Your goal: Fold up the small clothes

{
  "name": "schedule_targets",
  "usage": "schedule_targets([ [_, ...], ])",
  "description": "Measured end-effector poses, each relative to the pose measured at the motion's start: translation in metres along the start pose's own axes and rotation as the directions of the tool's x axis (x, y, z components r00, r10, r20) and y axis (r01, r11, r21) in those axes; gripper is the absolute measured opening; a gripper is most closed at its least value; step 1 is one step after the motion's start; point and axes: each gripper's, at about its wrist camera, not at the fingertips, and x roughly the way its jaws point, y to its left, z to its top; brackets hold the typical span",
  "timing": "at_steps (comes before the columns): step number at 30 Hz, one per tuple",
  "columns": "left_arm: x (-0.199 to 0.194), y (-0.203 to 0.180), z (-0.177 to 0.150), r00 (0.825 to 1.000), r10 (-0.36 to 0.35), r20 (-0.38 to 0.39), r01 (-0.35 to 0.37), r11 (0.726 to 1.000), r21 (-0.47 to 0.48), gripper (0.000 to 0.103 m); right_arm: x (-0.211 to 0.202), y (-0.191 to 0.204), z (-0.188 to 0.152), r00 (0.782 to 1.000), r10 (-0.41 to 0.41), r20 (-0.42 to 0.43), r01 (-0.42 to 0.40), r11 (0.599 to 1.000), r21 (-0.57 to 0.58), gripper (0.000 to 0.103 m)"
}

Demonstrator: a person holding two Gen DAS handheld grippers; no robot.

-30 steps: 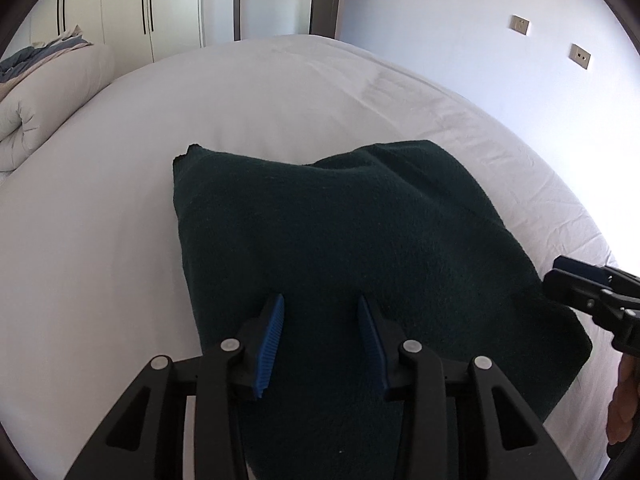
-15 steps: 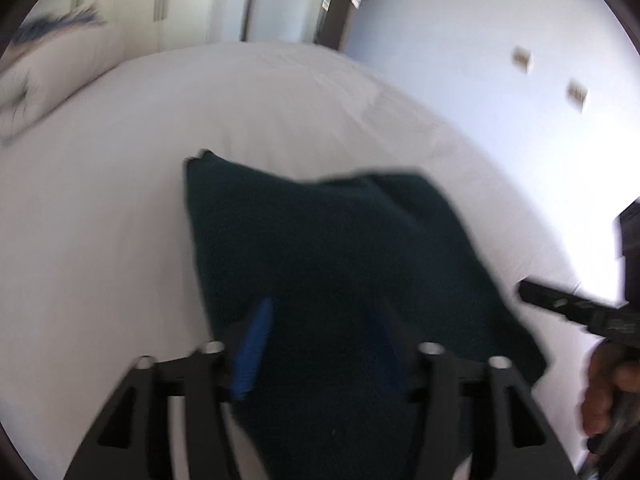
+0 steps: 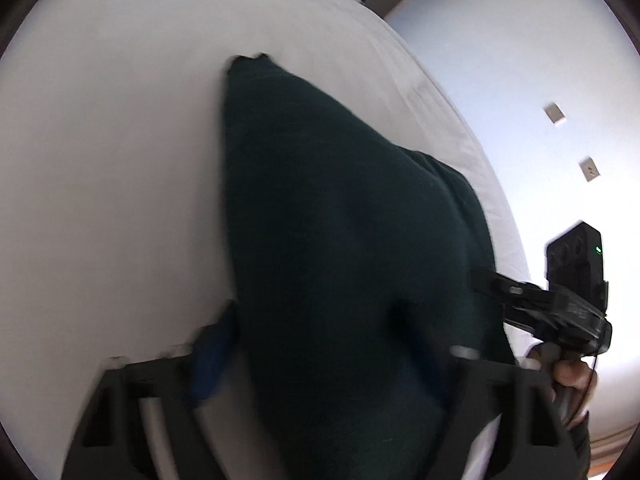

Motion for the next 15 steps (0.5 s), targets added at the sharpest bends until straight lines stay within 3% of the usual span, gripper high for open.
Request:
schedule_targets([
  [1,0.003,-0.003,0.003,1.000,0.012,-0.012,-0.012,1.000,0.005,0.065,0.002,0.001,0.002,0.999,-0.032,-0.011,0.031,0.999,-0.007,0.041],
  [5,-0.001,-0.017,0.005,0.999,0.051,-0.012,-0.050,0.997,0.060,0.047,0.007,0.018,-0.003,0.990,-0.142,0.015,0.143,0.987,-0.077,0.026],
  [7,-0.011,-0.024,0.002,0.996,0.084,0.002,-0.084,0.992,0.092,0.043,0.007,0.042,-0.015,0.966,-0.249,0.074,0.258,0.952,-0.166,0.022],
  [10,-0.036,-0.038,-0.011,0.991,0.131,0.030,-0.134,0.981,0.138,0.042,-0.006,0.092,-0.047,0.906,-0.379,0.186,0.419,0.862,-0.285,0.020],
  [13,-0.082,-0.050,-0.039,0.976,0.189,0.110,-0.209,0.954,0.214,0.042,-0.029,0.135,-0.087,0.888,-0.380,0.258,0.453,0.818,-0.355,0.019],
  [15,-0.113,-0.054,-0.061,0.966,0.212,0.150,-0.243,0.940,0.238,0.042,-0.047,0.156,-0.119,0.893,-0.349,0.284,0.439,0.812,-0.383,0.019],
])
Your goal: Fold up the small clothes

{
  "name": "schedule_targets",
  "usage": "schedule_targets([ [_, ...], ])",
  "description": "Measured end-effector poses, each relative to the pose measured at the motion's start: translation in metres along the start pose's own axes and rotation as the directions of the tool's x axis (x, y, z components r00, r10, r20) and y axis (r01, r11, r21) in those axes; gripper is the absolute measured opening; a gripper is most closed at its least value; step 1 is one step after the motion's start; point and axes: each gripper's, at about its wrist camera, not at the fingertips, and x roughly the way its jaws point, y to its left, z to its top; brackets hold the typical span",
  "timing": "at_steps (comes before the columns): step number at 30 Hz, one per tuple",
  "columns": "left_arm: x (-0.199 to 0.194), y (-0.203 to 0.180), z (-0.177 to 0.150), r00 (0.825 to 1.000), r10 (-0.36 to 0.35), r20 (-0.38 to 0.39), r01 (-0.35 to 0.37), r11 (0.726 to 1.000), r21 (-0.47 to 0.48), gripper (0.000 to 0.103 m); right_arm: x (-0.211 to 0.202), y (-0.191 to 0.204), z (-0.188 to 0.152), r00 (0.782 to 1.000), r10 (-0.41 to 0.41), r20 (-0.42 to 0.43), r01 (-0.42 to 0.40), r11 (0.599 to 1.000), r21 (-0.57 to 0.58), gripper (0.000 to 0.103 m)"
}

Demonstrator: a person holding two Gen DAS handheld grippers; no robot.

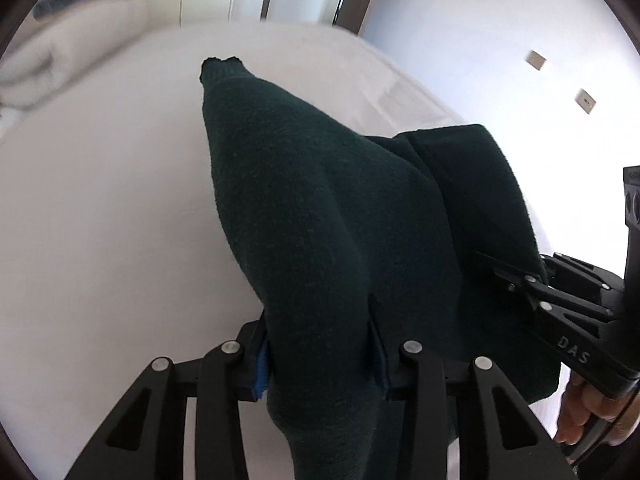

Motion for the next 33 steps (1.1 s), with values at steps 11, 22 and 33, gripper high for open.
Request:
schedule_targets([
  [11,-0.095,0.018,-0.146,0.991,0.130,-0.017,-0.129,0.989,0.069,0.045,-0.079,0.090,-0.139,0.970,0.239,-0.036,-0.237,0.969,0.067,0.019],
  [22,-0.050,0.036,-0.184,0.987,0.157,-0.046,-0.156,0.988,0.018,0.062,0.019,0.100,-0.209,0.942,0.311,-0.124,-0.274,0.929,0.251,0.024],
  [33,-0.038,0.039,-0.179,0.986,0.165,-0.038,-0.164,0.986,0.004,0.070,0.046,0.066,-0.200,0.924,0.369,-0.097,-0.332,0.902,0.275,0.026],
])
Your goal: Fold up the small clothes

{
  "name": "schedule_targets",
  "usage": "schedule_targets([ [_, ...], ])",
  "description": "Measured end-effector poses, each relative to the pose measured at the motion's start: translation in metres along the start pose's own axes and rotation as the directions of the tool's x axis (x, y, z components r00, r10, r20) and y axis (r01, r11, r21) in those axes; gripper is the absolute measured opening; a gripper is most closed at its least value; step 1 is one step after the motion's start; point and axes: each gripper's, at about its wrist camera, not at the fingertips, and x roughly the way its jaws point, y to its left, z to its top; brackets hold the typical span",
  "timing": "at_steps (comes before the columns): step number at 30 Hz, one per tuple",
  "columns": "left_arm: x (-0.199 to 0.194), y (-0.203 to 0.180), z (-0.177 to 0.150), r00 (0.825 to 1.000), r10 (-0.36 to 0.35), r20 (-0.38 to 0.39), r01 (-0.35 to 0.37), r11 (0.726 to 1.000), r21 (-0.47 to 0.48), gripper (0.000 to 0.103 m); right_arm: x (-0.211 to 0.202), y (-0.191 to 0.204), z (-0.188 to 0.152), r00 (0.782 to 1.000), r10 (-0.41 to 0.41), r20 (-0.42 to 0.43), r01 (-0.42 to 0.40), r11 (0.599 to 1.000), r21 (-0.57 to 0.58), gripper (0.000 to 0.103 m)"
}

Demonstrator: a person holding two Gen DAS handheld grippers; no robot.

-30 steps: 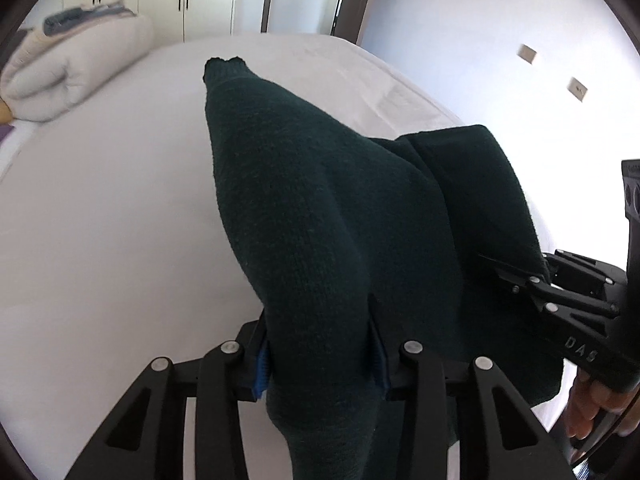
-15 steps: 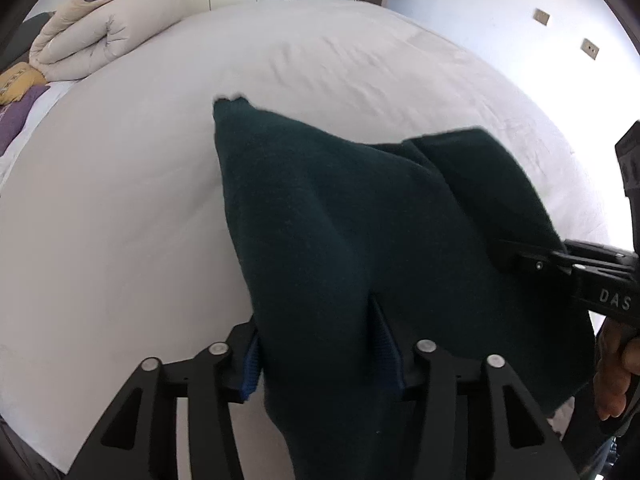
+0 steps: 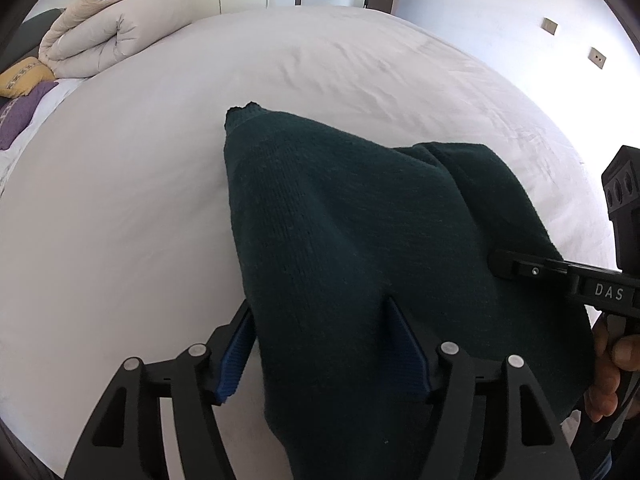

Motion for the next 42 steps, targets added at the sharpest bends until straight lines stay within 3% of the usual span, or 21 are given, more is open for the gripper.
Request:
schedule_targets([
  [10,0.010,0.020,-0.002,0.999,-0.052,0.005,0.053,0.995,-0.089,0.087,0.015,0.003,0.014,1.000,-0.005,0.009,0.005,0.999,-0.040,0.027],
  [12,0.006,0.026,-0.003,0.996,-0.087,0.007,0.087,0.989,-0.121,0.086,0.008,0.003,0.015,1.000,0.000,0.011,0.000,1.000,-0.023,0.031],
  [13,0.002,0.028,-0.004,0.995,-0.098,0.009,0.098,0.986,-0.136,0.084,0.000,0.003,0.016,1.000,-0.009,0.025,0.009,1.000,0.004,0.038],
  [16,-0.020,0.036,-0.006,0.994,-0.102,0.041,0.108,0.976,-0.188,0.073,-0.036,0.003,0.008,0.989,-0.046,0.137,0.038,0.997,0.063,0.043],
  [19,-0.041,0.034,0.002,0.991,-0.073,0.111,0.092,0.980,-0.175,0.073,-0.065,0.000,0.006,0.980,0.009,0.200,-0.027,0.996,0.091,0.044],
  [22,-0.046,0.028,0.021,0.985,-0.085,0.151,0.109,0.981,-0.159,0.073,-0.069,0.012,0.020,0.976,0.113,0.187,-0.125,0.991,0.051,0.044],
  [25,-0.031,0.018,0.040,0.986,-0.086,0.141,0.105,0.985,-0.133,0.073,-0.057,0.019,0.027,0.971,0.187,0.147,-0.193,0.981,0.025,0.043],
  [27,-0.014,0.013,0.051,0.989,-0.100,0.109,0.113,0.986,-0.124,0.073,-0.032,0.019,0.040,0.972,0.209,0.108,-0.215,0.976,0.042,0.043],
  [29,0.011,0.006,0.058,0.996,-0.064,0.067,0.071,0.992,-0.108,0.073,-0.004,0.011,0.050,0.979,0.199,0.055,-0.203,0.975,0.092,0.042],
  [30,0.018,0.003,0.057,0.997,-0.061,0.046,0.065,0.992,-0.104,0.073,0.007,0.006,0.054,0.986,0.160,0.036,-0.163,0.980,0.111,0.039],
  [31,0.026,0.004,0.057,0.997,-0.065,0.035,0.069,0.992,-0.109,0.074,0.018,0.000,0.057,0.990,0.138,0.027,-0.140,0.984,0.114,0.028],
  [33,0.033,0.008,0.055,0.996,-0.079,0.046,0.084,0.988,-0.126,0.079,0.027,-0.014,0.061,0.986,0.157,0.047,-0.162,0.979,0.125,0.020],
  [35,0.040,0.011,0.055,0.994,-0.095,0.049,0.101,0.985,-0.140,0.084,0.028,-0.031,0.065,0.976,0.208,0.067,-0.217,0.960,0.177,0.020],
  [39,0.048,0.012,0.059,0.994,-0.100,0.038,0.104,0.985,-0.140,0.089,0.009,-0.049,0.064,0.980,0.165,0.111,-0.185,0.960,0.210,0.020],
  [42,0.043,0.016,0.057,0.994,-0.098,0.047,0.104,0.984,-0.142,0.090,-0.025,-0.027,0.046,0.971,0.193,0.139,-0.211,0.968,0.133,0.022],
])
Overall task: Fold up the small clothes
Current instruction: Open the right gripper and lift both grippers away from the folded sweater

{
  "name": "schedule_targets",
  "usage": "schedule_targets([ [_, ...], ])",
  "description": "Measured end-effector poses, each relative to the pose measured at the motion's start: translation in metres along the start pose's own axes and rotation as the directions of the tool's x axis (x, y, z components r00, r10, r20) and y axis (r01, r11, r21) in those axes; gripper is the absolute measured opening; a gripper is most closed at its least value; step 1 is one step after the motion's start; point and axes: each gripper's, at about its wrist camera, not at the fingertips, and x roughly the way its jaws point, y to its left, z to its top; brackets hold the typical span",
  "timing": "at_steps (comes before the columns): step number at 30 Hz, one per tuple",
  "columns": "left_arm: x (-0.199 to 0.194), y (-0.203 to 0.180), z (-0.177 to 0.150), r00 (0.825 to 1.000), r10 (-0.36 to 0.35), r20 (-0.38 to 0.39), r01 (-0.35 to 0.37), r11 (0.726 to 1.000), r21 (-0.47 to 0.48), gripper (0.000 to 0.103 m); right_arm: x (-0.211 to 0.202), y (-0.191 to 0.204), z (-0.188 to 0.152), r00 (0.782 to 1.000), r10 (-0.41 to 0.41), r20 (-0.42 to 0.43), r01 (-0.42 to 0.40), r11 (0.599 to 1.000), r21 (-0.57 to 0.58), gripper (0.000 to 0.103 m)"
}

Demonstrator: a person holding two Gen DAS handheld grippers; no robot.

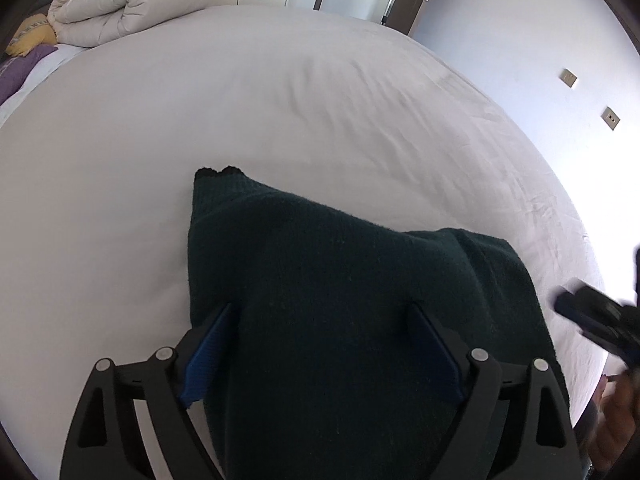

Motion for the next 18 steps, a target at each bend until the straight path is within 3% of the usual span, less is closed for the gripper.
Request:
schedule_targets([
  [3,-0.010,-0.003,-0.004,1.000,0.017,0.020,-0.017,1.000,-0.019,0.089,-0.004,0.025,-0.028,0.996,0.061,-0.069,-0.065,0.996,-0.056,0.022],
  [5,-0.014,-0.007,-0.008,0.999,0.020,0.034,-0.020,1.000,-0.018,0.088,0.001,0.026,-0.044,0.992,0.050,-0.116,-0.059,0.995,-0.075,0.022],
  [7,-0.013,-0.012,-0.014,0.998,0.037,0.045,-0.038,0.999,0.020,0.089,0.017,0.013,-0.056,0.988,-0.006,-0.156,-0.003,0.998,-0.063,0.021],
  [11,-0.015,-0.005,-0.017,0.998,0.019,0.066,-0.020,1.000,0.022,0.090,0.010,-0.018,-0.062,0.992,0.078,-0.098,-0.074,0.996,0.039,0.016],
  [15,-0.038,-0.001,-0.027,0.993,0.031,0.111,-0.029,0.999,-0.019,0.090,-0.027,-0.013,-0.072,0.999,-0.026,-0.031,0.025,0.999,-0.023,0.019],
  [18,-0.073,0.002,-0.048,0.976,0.045,0.214,-0.038,0.999,-0.037,0.090,-0.056,0.003,-0.079,0.983,-0.167,0.079,0.176,0.976,-0.129,0.020],
])
